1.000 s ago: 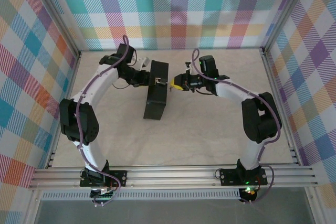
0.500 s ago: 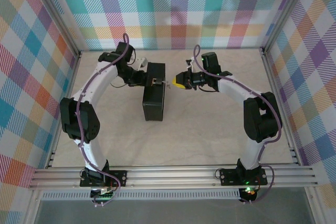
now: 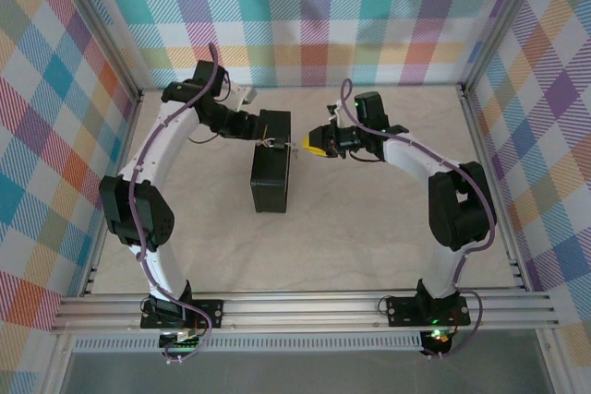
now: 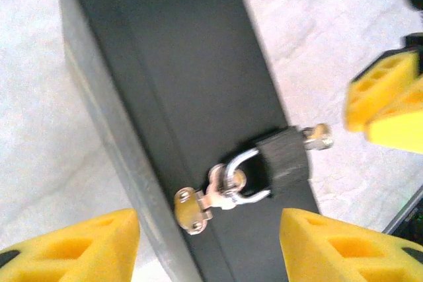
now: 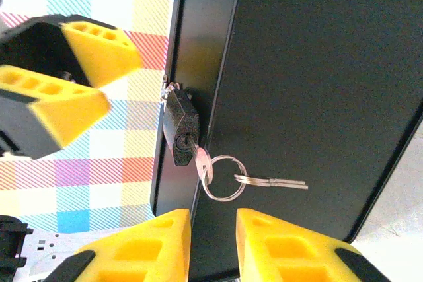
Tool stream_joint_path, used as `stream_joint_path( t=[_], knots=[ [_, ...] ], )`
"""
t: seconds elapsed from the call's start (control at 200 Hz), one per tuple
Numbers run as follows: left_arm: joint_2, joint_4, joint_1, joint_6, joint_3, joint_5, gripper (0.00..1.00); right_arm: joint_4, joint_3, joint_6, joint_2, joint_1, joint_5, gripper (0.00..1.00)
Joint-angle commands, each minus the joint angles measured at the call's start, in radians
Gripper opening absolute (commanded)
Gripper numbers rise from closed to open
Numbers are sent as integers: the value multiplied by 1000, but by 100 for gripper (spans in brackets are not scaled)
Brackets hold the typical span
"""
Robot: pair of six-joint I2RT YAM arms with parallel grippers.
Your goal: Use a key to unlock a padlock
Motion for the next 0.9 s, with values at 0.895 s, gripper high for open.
stream_joint_path(
  t=[0.895],
  knots=[
    [36,82,-99,866,-36,165,65,-6,-23,-40,-36,-12,-60,29]
  ],
)
